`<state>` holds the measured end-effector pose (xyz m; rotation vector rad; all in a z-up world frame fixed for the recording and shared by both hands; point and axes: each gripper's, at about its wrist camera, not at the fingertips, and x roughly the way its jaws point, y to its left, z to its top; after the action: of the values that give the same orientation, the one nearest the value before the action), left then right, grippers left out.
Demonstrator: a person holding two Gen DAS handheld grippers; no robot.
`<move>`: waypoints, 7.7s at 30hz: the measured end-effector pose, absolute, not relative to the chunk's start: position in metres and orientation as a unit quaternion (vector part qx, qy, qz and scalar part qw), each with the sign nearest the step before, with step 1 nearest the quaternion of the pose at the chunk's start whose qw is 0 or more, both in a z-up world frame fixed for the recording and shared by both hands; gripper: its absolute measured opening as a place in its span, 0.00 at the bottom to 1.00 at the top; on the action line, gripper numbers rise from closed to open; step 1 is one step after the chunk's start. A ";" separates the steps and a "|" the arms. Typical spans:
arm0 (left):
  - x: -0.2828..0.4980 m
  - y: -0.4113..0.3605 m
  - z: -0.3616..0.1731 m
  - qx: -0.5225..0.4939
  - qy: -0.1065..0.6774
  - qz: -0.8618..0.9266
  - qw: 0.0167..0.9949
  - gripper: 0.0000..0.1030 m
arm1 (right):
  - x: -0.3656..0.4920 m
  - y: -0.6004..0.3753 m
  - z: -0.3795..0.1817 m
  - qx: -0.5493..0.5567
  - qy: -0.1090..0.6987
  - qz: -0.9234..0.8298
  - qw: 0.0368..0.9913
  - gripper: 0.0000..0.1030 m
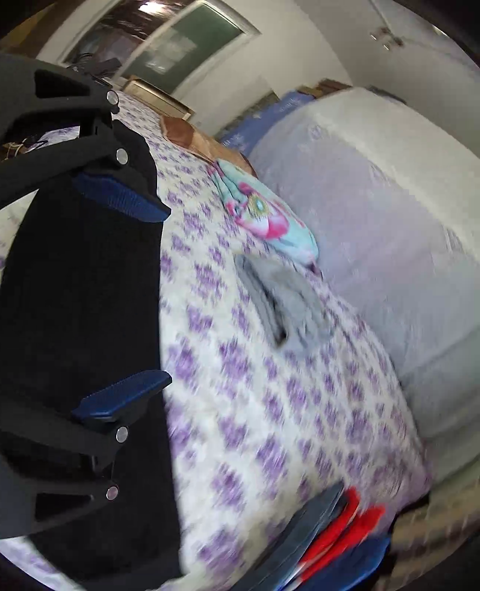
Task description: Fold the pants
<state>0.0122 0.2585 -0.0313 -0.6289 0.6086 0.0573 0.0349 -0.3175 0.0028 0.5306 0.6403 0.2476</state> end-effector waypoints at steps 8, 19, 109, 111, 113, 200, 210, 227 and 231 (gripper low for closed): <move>0.029 0.135 -0.030 -0.198 0.337 -0.098 0.915 0.95 | -0.050 -0.422 -0.061 0.396 0.319 0.019 0.861 0.81; 0.025 0.146 -0.031 -0.212 0.346 -0.056 0.912 0.95 | -0.018 -0.438 -0.101 0.470 0.286 0.015 0.835 0.81; 0.029 0.356 -0.073 -0.387 0.321 0.046 0.863 0.95 | 0.076 -0.127 -0.012 0.043 0.338 0.195 0.920 0.82; 0.036 0.358 -0.074 -0.391 0.325 0.050 0.860 0.95 | 0.073 -0.155 -0.010 0.072 0.333 0.176 0.924 0.82; 0.039 0.358 -0.072 -0.395 0.324 0.055 0.858 0.94 | 0.072 -0.178 -0.012 0.099 0.329 0.162 0.925 0.83; 0.059 -0.139 -0.062 0.125 0.416 -0.247 0.866 0.40 | 0.046 -0.359 -0.084 0.306 0.293 0.145 0.894 0.91; 0.067 -0.057 -0.024 0.020 0.370 -0.187 0.910 0.53 | 0.055 -0.343 -0.071 0.290 0.295 0.148 0.899 0.91; 0.058 -0.032 -0.068 0.010 0.394 -0.178 0.901 0.57 | 0.105 -0.259 -0.083 0.106 0.413 0.159 0.891 0.91; 0.056 -0.022 -0.063 -0.010 0.393 -0.190 0.900 0.62 | 0.092 -0.265 -0.075 0.093 0.410 0.145 0.896 0.91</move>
<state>0.0560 -0.0224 -0.0627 -0.0209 0.8127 -0.3930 0.0917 -0.2652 -0.0755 0.1930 0.8495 0.3015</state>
